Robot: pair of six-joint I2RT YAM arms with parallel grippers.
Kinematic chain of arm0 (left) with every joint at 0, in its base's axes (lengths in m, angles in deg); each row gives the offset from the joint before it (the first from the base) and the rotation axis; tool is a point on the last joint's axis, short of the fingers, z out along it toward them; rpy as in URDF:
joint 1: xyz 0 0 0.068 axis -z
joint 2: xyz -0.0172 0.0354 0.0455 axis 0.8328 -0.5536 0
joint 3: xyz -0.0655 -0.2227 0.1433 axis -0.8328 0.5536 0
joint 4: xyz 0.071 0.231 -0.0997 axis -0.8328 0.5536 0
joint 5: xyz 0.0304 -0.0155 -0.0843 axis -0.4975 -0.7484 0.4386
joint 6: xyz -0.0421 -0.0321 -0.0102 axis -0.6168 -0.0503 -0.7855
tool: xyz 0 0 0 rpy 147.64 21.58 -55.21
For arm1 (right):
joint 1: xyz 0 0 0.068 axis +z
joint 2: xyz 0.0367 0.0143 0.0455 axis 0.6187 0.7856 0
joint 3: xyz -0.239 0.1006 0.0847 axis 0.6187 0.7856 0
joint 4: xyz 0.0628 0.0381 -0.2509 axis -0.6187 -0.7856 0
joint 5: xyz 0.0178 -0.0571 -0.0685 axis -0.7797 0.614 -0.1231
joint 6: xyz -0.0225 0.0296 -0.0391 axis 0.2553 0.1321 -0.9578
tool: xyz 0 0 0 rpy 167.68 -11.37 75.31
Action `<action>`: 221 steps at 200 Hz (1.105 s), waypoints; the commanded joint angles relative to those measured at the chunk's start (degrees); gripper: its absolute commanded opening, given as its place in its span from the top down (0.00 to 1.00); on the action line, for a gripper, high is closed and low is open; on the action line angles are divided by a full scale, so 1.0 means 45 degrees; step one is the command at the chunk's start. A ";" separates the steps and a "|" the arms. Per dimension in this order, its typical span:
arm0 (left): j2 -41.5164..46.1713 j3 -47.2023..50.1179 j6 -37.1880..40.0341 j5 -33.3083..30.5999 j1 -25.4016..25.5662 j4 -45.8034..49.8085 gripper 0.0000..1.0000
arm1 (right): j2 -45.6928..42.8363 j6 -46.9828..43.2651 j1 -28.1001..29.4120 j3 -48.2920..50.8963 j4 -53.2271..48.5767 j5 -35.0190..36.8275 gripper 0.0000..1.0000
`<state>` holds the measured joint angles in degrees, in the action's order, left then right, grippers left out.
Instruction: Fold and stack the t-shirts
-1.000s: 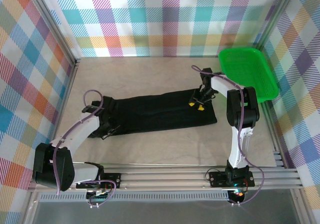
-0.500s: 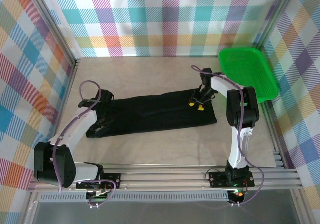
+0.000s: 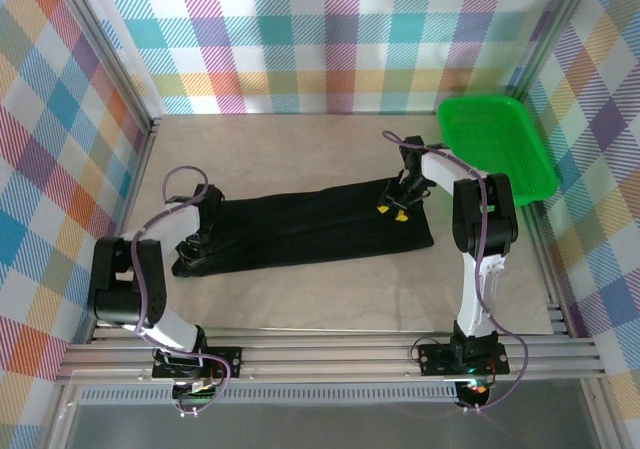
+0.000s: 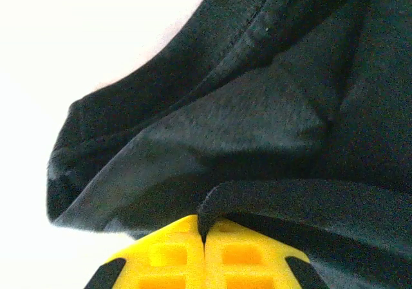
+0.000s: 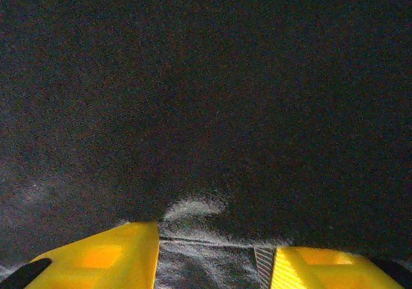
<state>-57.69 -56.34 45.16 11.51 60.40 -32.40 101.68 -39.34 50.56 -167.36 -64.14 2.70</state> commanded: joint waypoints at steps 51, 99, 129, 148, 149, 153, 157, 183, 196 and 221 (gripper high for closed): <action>0.2020 -0.1396 -0.1040 -0.0721 -0.0030 0.1670 0.58 | -0.1046 -0.0470 -0.0047 -0.0593 -0.0408 -0.0437 0.51; 0.2295 -0.1562 -0.2951 0.1953 0.0473 0.0858 0.76 | -0.1415 -0.1013 -0.0066 -0.1029 -0.0448 -0.0271 0.51; 0.0289 -0.1948 -0.3883 0.3352 0.0749 0.0134 0.81 | -0.0351 -0.1704 -0.0256 -0.1647 -0.0570 0.0223 0.52; -0.1087 -0.2452 -0.3847 0.3530 0.0697 -0.0054 0.81 | 0.0730 -0.2130 -0.0320 -0.2454 -0.1080 0.0562 0.54; -0.1194 -0.2491 -0.3814 0.3560 0.0694 -0.0054 0.81 | 0.0796 -0.2143 -0.0320 -0.2503 -0.1122 0.0582 0.54; -0.1548 -0.2638 -0.3727 0.3658 0.0660 -0.0100 0.80 | 0.1029 -0.2190 -0.0315 -0.2698 -0.1297 0.0692 0.54; -0.1888 -0.2772 -0.3645 0.3771 0.0575 -0.0118 0.80 | 0.1248 -0.2209 -0.0320 -0.2857 -0.1482 0.0834 0.55; -0.4043 -0.4318 -0.3163 0.3919 0.0074 0.0085 0.80 | 0.1786 -0.1909 -0.0320 -0.2914 -0.2186 0.2003 0.56; -0.5173 -0.5497 -0.2841 0.3936 -0.0117 0.0412 0.80 | 0.1506 -0.1566 -0.0320 -0.2237 -0.2209 0.2373 0.56; -0.7423 -0.8395 -0.2297 0.3925 -0.0099 0.0985 0.81 | 0.0220 -0.0244 -0.0235 -0.0153 -0.2067 0.2297 0.57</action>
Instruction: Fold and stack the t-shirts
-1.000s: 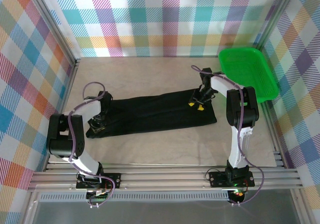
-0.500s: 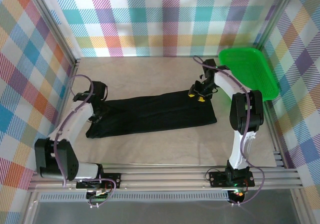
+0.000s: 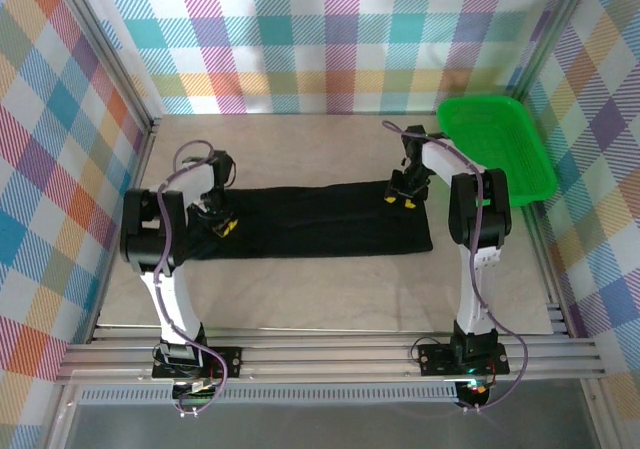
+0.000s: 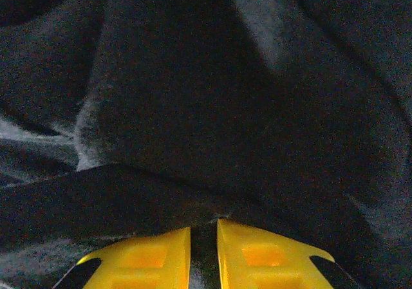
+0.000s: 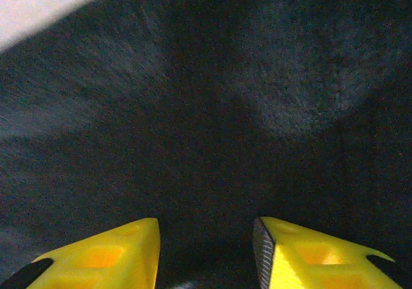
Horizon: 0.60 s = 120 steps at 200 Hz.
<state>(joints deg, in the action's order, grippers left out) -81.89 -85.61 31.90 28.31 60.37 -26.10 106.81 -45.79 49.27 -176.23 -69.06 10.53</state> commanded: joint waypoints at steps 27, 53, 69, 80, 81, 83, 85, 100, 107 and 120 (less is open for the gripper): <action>-0.4195 -0.5253 0.0735 0.0380 0.0381 -0.0722 0.81 | -0.2932 0.2949 0.0907 0.4529 -0.0698 0.0021 0.58; -0.6300 -0.8902 0.0847 0.0935 0.1171 -0.1582 0.78 | -0.4660 0.4807 0.2570 0.7091 0.0372 -0.0987 0.57; -0.7843 -1.1337 0.0747 0.1565 0.1619 -0.1775 0.78 | -0.5069 0.5826 0.3868 0.7849 0.1001 -0.1570 0.57; -0.8683 -1.2597 0.0595 0.1916 0.1900 -0.2030 0.78 | -0.5026 0.6451 0.4755 0.7993 0.1465 -0.1909 0.57; -0.8749 -1.2681 0.0584 0.1950 0.1923 -0.2113 0.77 | -0.5006 0.6517 0.4822 0.7984 0.1498 -0.1942 0.57; -0.8876 -1.2846 0.0537 0.2015 0.1964 -0.2244 0.77 | -0.4962 0.6615 0.4965 0.7967 0.1571 -0.2006 0.57; -0.8991 -1.2975 0.0496 0.2084 0.2004 -0.2340 0.77 | -0.4922 0.6737 0.5113 0.7948 0.1653 -0.2071 0.57; -0.9692 -1.3549 -0.0141 0.2880 0.2262 -0.3874 0.75 | -0.4423 0.7489 0.6017 0.7670 0.2329 -0.2675 0.57; -0.9949 -1.3706 -0.0502 0.3199 0.2363 -0.4681 0.74 | -0.4141 0.7748 0.6369 0.7407 0.2562 -0.2887 0.57; -1.0493 -1.4244 -0.1049 0.3502 0.2588 -0.5685 0.74 | -0.3590 0.8131 0.6913 0.6803 0.2884 -0.3157 0.57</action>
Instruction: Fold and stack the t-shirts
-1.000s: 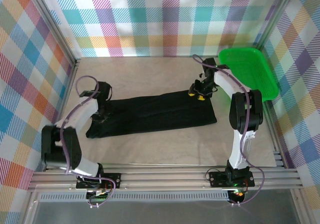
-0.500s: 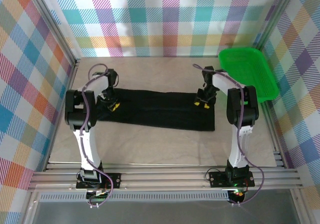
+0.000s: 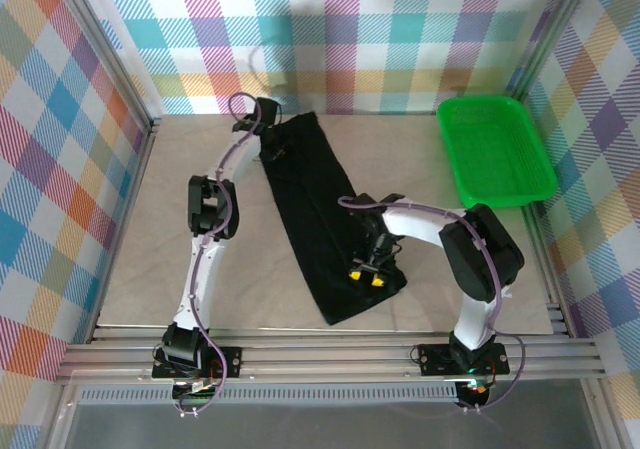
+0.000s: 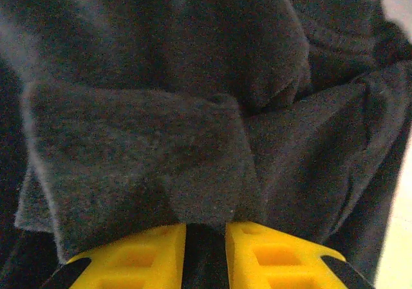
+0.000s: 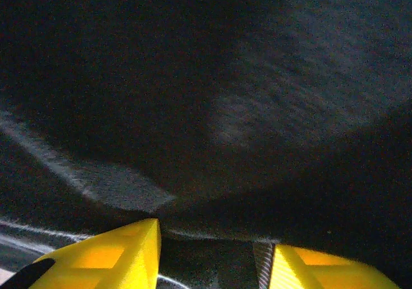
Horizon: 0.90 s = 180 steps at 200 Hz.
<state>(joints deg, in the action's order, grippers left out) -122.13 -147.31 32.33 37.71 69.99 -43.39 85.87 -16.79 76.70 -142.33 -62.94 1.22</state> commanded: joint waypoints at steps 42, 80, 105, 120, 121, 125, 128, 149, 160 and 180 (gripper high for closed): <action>-0.2679 -0.3018 -0.1871 0.1751 0.0746 -0.2467 0.65 | 0.1607 0.2682 0.1117 -0.1677 0.2431 -0.1877 0.54; -0.0371 -0.3035 -0.1057 0.1197 0.0658 -0.1082 0.55 | -0.0218 0.2599 0.0833 -0.2240 0.1824 -0.2224 0.41; 0.2187 -0.1829 0.0670 -0.0300 0.0695 0.2349 0.54 | -0.2438 0.2442 0.0110 -0.1316 0.1101 -0.1943 0.40; 0.4779 0.1673 0.1364 -0.0974 0.0850 0.2252 0.54 | -0.3833 0.1993 -0.0628 -0.0312 0.0962 -0.1793 0.39; 0.5002 0.2003 0.1379 -0.0998 0.0857 0.2144 0.54 | -0.3833 0.1993 -0.0628 -0.0312 0.0962 -0.1793 0.39; 0.5851 0.3362 0.1428 -0.1052 0.0897 0.1660 0.54 | -0.4161 0.1801 -0.0856 -0.0020 0.0942 -0.1755 0.39; 0.6510 0.4411 0.1418 -0.1048 0.0911 0.1255 0.54 | -0.4389 0.1636 -0.1049 0.0183 0.0919 -0.1727 0.39; 1.0081 1.0002 0.1185 -0.0472 0.0941 0.0450 0.54 | -0.5510 0.0197 -0.2261 0.1659 0.0958 -0.1937 0.40; 1.1426 1.2047 0.1475 0.0188 0.1035 0.1074 0.55 | -0.5684 -0.0641 -0.2492 0.2005 0.0853 -0.1956 0.42; 1.3827 1.5737 0.2374 0.1506 0.1548 0.1915 0.57 | -0.5327 -0.1865 -0.2439 0.2398 0.0322 -0.1803 0.44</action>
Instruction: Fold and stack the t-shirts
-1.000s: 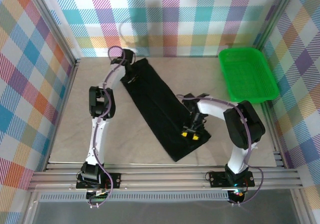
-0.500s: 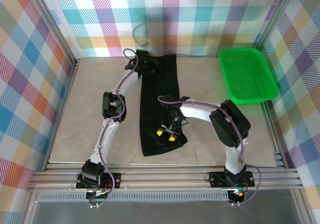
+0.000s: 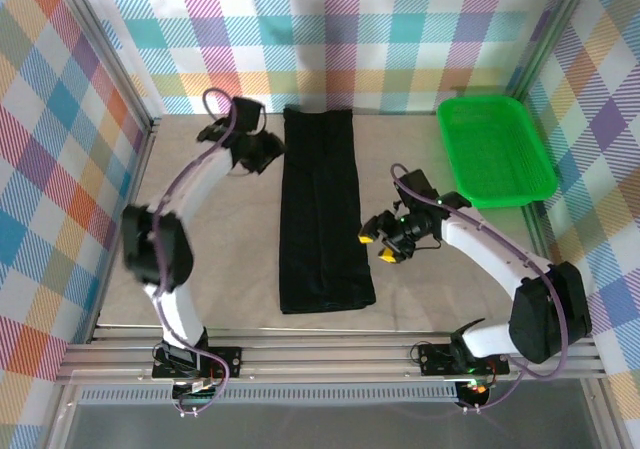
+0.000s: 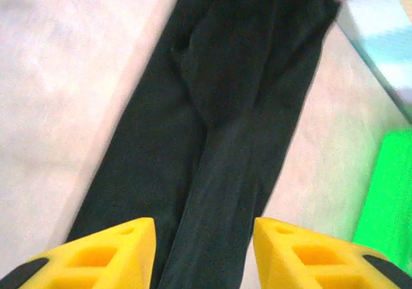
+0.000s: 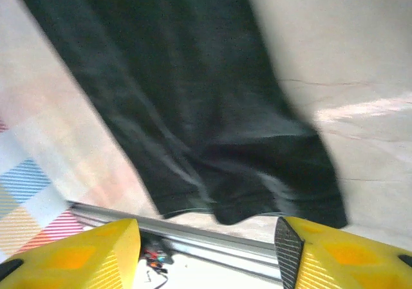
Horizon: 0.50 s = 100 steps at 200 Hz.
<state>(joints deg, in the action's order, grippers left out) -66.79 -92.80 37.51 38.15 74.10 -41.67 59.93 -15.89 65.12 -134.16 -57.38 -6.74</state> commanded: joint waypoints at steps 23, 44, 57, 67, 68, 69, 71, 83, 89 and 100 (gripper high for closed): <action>0.3703 0.7300 0.1356 0.2750 0.1517 0.2130 0.56 | 0.1115 -0.2731 0.0486 0.1159 -0.0862 -0.0050 0.46; 0.5135 1.0057 0.0194 0.3792 0.2224 0.1216 0.54 | 0.2226 -0.3133 0.1125 0.1319 -0.0529 -0.0013 0.46; 0.5666 1.1176 -0.0714 0.4035 0.2608 0.0265 0.53 | 0.2817 -0.3194 0.1575 0.1230 -0.0323 -0.0042 0.46; 0.5832 1.1650 -0.1249 0.3991 0.2944 -0.0317 0.53 | 0.3174 -0.3173 0.1907 0.1084 -0.0225 -0.0066 0.47; 0.5835 1.1687 -0.1284 0.3975 0.2961 -0.0367 0.53 | 0.3174 -0.3173 0.1907 0.1084 -0.0225 -0.0066 0.47; 0.5836 1.1716 -0.1321 0.3976 0.2979 -0.0422 0.53 | 0.3246 -0.3155 0.1976 0.1046 -0.0233 -0.0056 0.47; 0.5827 1.1766 -0.1378 0.3948 0.3036 -0.0506 0.53 | 0.3323 -0.3150 0.2042 0.1022 -0.0240 -0.0044 0.47; 0.5757 1.2056 -0.1722 0.3768 0.3316 -0.1012 0.53 | 0.3730 -0.3057 0.2334 0.0896 -0.0326 0.0006 0.49; 0.5699 1.2174 -0.1876 0.3706 0.3408 -0.1308 0.53 | 0.3882 -0.3025 0.2450 0.0890 -0.0321 0.0010 0.50; 0.5525 1.2374 -0.2126 0.3633 0.3528 -0.1862 0.53 | 0.4048 -0.2940 0.2652 0.0885 -0.0286 0.0027 0.53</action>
<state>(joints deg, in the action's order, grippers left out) -41.87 -38.55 32.73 53.56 88.48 -41.67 76.43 -28.28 75.15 -128.96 -58.50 -6.43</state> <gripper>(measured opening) 0.471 0.495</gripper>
